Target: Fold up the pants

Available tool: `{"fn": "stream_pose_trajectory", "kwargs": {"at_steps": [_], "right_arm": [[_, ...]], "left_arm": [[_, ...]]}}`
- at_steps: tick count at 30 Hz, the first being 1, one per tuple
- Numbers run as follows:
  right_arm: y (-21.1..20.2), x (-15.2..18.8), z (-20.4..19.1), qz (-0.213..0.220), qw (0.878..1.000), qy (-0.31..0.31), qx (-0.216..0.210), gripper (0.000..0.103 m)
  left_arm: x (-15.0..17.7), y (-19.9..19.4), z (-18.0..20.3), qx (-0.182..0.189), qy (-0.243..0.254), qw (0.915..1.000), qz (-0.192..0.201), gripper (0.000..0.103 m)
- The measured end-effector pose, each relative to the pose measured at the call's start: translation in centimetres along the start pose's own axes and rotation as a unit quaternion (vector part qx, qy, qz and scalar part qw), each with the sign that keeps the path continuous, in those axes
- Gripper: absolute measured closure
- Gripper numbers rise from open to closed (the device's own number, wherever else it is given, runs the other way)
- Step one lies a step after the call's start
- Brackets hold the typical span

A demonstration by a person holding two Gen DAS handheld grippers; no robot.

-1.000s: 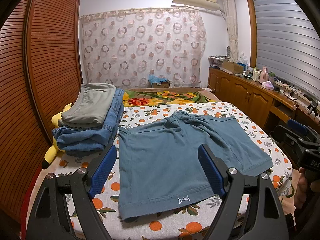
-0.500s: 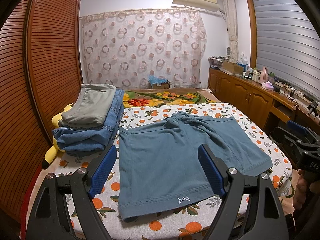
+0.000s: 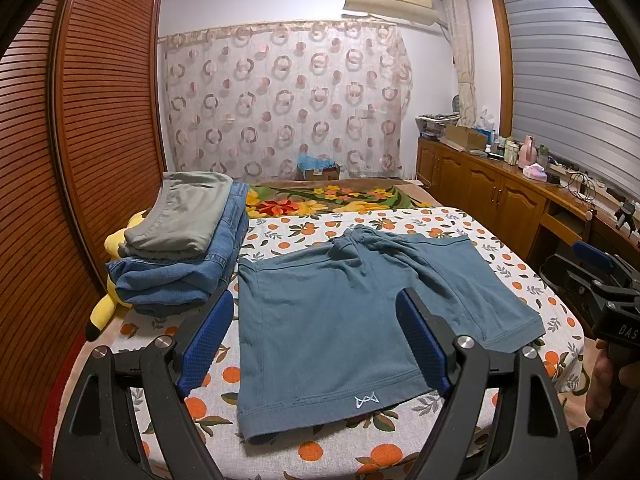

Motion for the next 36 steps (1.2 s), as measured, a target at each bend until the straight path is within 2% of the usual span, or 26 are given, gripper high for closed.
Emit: {"fn": "stream_pose_trajectory", "kwargs": {"at_steps": [23, 36], "right_arm": [[0.2, -0.1, -0.3, 0.002, 1.0, 0.0, -0.001, 0.0], [0.4, -0.1, -0.6, 0.0, 1.0, 0.001, -0.002, 0.0]], "left_arm": [[0.0, -0.1, 0.0, -0.002, 0.0, 1.0, 0.002, 0.019], [-1.5, -1.1, 0.0, -0.002, -0.002, 1.0, -0.002, 0.019]]}}
Point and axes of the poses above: each gripper's, at about its wrist camera, not at the fingertips, and y roughly the way its jaws point, z to its right, x to its underside, the point moved 10 cm from there along y, roughly the way its jaws point, and after that the axes turned 7 degrees about z, right-handed, at the moved point
